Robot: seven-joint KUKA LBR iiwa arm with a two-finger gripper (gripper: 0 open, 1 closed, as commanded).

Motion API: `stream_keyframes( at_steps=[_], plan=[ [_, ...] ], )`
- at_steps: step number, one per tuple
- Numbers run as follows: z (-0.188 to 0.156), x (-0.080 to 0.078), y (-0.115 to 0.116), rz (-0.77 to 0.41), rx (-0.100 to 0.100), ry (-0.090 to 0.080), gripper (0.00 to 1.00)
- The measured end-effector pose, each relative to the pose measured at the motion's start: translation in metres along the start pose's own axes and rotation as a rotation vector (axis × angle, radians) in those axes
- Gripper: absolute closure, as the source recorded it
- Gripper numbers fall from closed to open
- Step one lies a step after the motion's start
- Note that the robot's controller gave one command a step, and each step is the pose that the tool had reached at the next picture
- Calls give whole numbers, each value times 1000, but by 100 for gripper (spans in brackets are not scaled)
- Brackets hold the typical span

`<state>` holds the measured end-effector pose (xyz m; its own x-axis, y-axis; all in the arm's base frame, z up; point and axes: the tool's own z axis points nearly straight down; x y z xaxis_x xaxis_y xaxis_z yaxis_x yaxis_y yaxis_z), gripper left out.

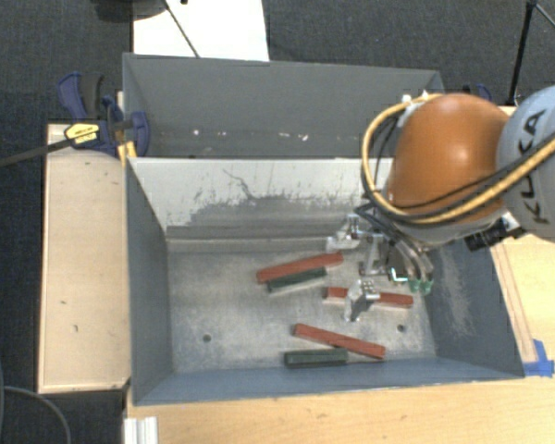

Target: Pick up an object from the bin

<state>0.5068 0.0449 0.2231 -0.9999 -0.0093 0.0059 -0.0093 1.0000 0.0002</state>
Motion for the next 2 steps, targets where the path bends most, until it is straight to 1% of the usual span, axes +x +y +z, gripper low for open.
stream_keyframes(
  at_steps=[1,2],
  plan=[
    [-4,-2,0,2,-1,-8,0],
    [53,-8,-12,31,-1,-15,0]
  ],
)
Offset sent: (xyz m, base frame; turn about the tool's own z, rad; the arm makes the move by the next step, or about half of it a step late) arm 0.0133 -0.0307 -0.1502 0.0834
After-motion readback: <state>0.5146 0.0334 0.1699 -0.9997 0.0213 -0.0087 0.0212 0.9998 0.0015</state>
